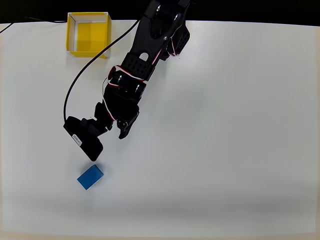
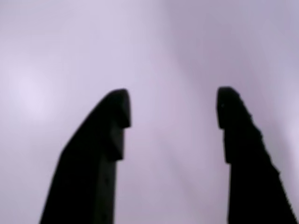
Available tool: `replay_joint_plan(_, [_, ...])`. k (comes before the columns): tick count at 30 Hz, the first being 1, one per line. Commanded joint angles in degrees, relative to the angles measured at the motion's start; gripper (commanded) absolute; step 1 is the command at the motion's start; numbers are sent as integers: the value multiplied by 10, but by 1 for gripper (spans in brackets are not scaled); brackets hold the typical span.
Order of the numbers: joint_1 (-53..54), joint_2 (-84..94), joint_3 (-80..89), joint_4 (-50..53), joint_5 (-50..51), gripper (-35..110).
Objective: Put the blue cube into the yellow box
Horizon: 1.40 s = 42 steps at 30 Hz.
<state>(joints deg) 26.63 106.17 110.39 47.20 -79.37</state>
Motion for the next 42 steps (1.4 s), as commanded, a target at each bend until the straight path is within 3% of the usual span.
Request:
replay_joint_plan(1, [38,-71,-153,-34,10,35])
replay_joint_plan(8, [61,-250,-277,-139,56,61])
replay_joint_plan(11, [60,-326,-347,-157,56,65])
replay_joint_plan(27, [33,-576,-575,-271,-7,67])
replay_joint_plan(42, [1,-618,-611,-243,26,58])
